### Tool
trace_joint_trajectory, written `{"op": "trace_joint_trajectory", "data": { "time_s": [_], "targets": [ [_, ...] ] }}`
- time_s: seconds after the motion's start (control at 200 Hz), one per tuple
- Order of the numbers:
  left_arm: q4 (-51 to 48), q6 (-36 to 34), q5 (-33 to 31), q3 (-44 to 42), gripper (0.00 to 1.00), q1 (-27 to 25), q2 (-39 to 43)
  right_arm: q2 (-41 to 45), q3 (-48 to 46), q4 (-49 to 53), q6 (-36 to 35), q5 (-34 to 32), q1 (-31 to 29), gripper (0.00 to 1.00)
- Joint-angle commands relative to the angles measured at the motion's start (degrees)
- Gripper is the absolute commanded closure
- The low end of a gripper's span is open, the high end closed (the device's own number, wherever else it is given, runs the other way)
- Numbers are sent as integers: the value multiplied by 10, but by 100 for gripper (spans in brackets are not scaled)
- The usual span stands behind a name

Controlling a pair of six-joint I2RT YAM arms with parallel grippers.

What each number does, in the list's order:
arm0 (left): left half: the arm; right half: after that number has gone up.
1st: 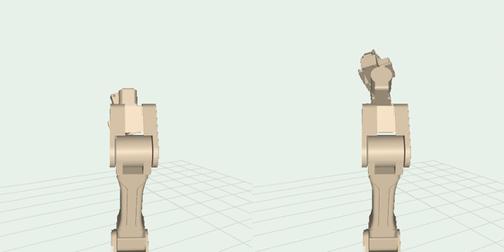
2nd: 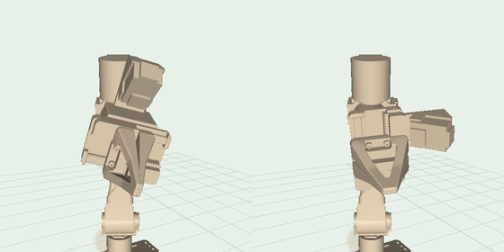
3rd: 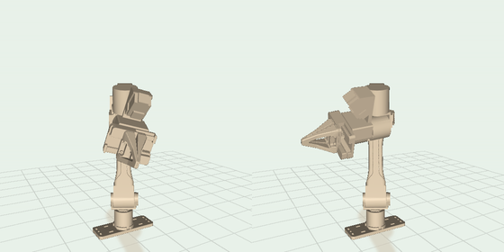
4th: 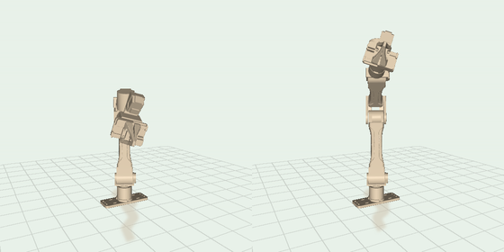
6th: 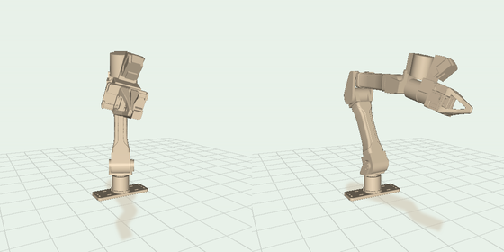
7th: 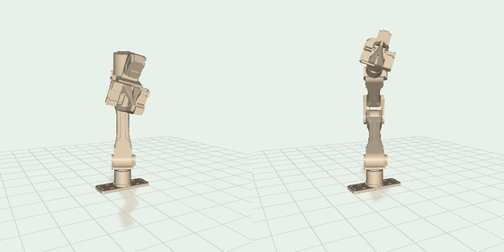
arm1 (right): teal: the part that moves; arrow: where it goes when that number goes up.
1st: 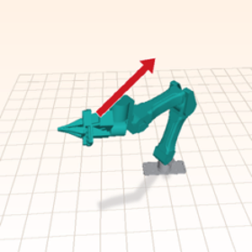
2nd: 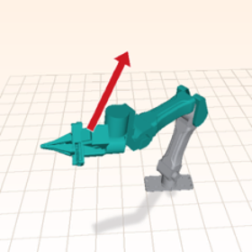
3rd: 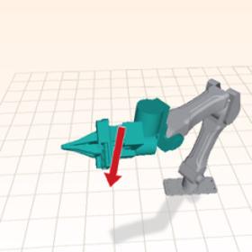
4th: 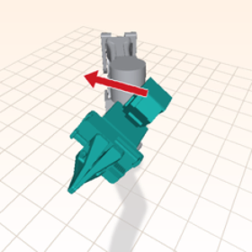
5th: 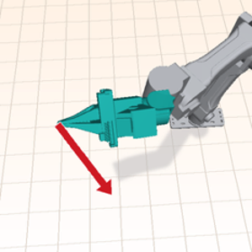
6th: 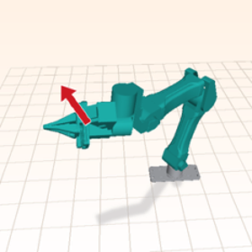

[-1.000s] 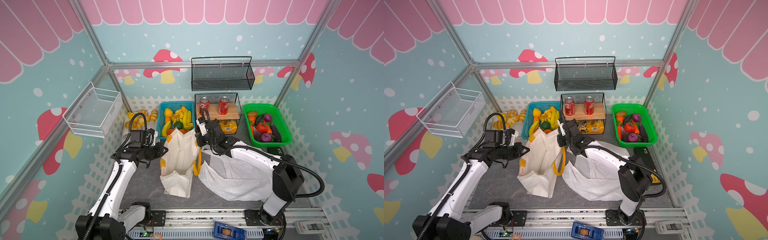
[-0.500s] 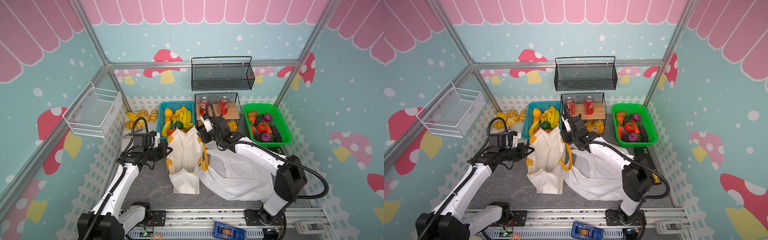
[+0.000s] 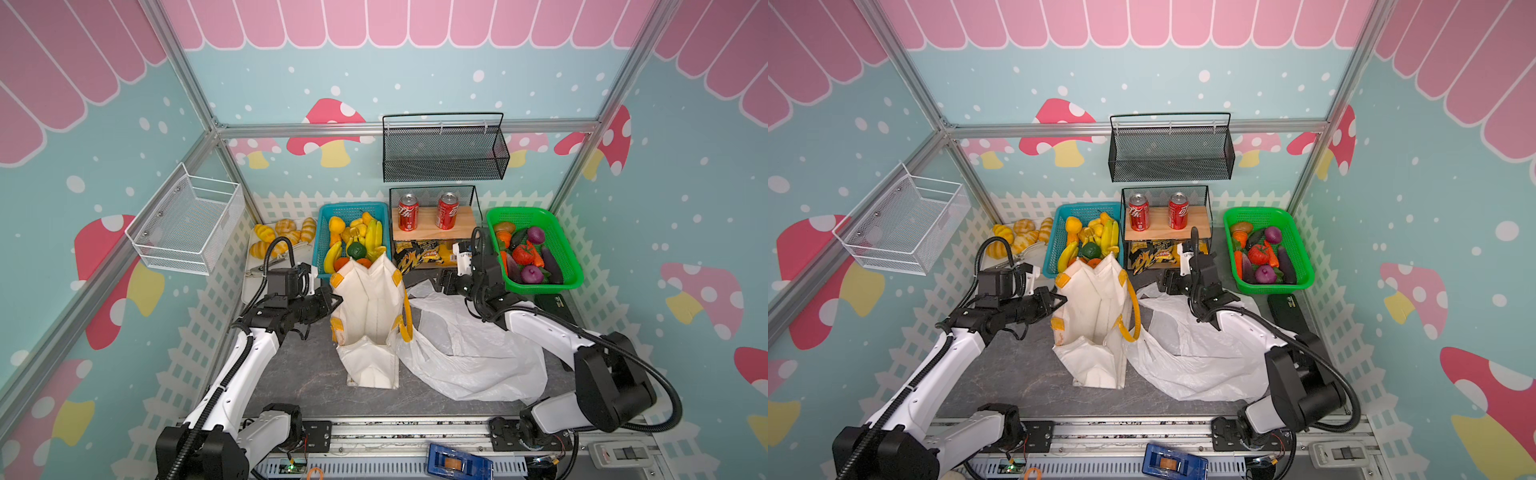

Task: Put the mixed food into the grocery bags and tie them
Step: 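Grasp the Lay's chips bag under the wire shelf with the right gripper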

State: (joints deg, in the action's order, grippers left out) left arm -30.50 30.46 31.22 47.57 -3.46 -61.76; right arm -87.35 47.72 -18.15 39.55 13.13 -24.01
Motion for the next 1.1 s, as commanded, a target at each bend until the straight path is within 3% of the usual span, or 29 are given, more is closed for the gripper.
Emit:
{"op": "trace_joint_trajectory", "data": {
  "time_s": [0.0, 0.175, 0.305, 0.685, 0.836, 1.096],
  "targets": [
    [17, 1, -7, -9, 100, -1, 10, -66, 9, -179, 137, -22, -4, 24],
    [24, 4, 3, -8, 100, -1, 7, -196, 103, -205, 160, -41, -20, 19],
    [25, 9, 9, -5, 100, -1, 0, -266, 144, -228, 183, -67, -24, 23],
    [26, 12, 10, -7, 100, -1, 0, -330, 188, -220, 220, -148, -30, 38],
    [27, 12, 11, -11, 100, -1, 2, -354, 209, -240, 223, -144, -30, 51],
    [26, 10, 7, -12, 100, -1, 6, -320, 184, -269, 200, -139, -29, 87]
  ]
}}
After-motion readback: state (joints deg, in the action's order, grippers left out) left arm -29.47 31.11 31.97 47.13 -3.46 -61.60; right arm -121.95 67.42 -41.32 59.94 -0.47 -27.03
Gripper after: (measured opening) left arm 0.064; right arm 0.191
